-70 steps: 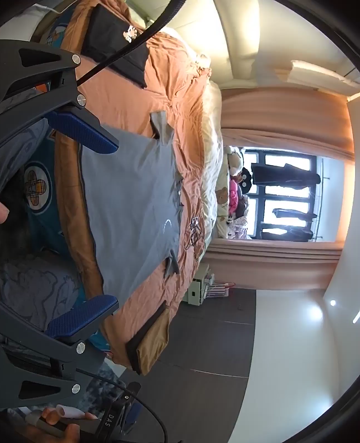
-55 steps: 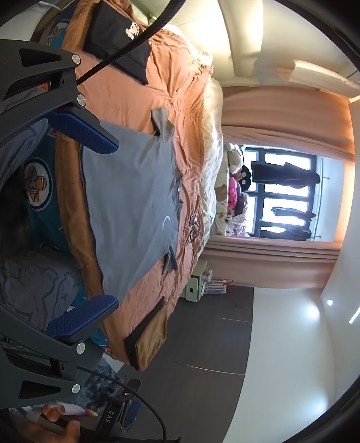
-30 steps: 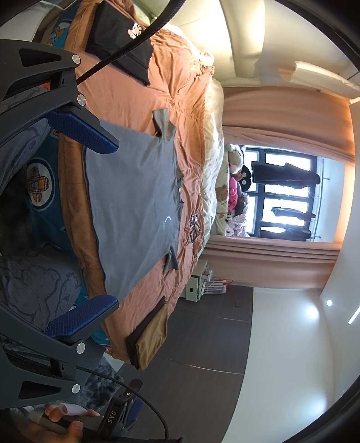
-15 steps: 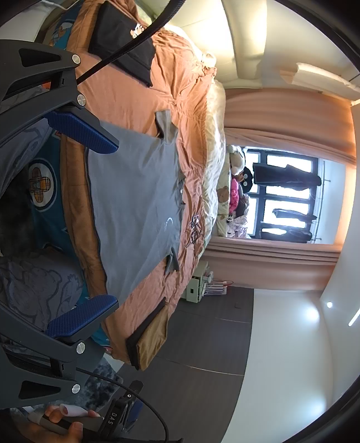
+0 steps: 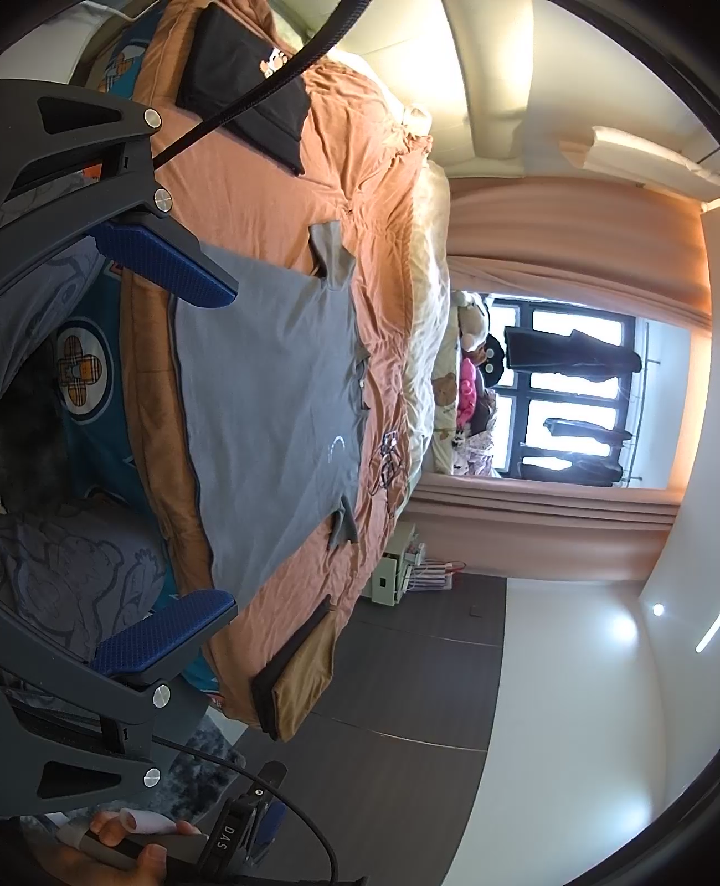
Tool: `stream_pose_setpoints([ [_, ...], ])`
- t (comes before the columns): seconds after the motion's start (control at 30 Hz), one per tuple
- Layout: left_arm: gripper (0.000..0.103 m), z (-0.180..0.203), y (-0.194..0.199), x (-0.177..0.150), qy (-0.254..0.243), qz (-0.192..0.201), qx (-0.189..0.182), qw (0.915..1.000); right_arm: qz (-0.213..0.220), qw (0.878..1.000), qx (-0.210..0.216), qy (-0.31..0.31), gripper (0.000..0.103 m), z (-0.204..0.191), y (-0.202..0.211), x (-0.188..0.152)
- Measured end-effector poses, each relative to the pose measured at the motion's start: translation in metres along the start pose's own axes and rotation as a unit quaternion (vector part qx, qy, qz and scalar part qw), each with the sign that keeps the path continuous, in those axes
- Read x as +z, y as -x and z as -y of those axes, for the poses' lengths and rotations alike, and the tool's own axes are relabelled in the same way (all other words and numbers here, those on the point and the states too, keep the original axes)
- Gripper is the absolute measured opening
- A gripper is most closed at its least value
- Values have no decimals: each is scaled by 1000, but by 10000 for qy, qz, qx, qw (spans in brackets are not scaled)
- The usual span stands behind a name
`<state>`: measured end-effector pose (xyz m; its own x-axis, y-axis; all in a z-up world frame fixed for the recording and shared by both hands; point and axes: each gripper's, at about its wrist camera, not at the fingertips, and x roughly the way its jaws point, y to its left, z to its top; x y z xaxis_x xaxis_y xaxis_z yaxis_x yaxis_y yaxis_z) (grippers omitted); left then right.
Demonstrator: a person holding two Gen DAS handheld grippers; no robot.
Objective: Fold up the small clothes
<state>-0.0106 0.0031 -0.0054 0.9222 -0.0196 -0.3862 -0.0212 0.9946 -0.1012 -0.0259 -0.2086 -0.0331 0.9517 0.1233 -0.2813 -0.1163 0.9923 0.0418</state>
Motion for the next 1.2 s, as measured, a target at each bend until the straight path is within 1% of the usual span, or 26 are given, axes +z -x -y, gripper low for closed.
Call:
stream_pose_setpoints([
  [0.37,102,-1,0,0,8,-8,-13,10000,-1,10000,16,-4,103,1,1,1],
  [0.7,102,-7,-7,7,31,-15,-20,10000,95,9999,54,24,103,-1,-3,8],
  [0.83,102,-12,-17,13,67,-45,21,10000,87,9999,137,43,103,-3,-17,13],
  [0.93,102,-21,-32,22,80,-87,118,9999,39,9998,216,23,103,-4,-34,18],
  [1.13,102,-45,-54,34,155,-128,282,9994,-44,9993,379,5,103,-11,-72,34],
  [1.2,102,-59,-65,41,222,-148,370,9990,-76,9990,432,9,103,-13,-86,41],
])
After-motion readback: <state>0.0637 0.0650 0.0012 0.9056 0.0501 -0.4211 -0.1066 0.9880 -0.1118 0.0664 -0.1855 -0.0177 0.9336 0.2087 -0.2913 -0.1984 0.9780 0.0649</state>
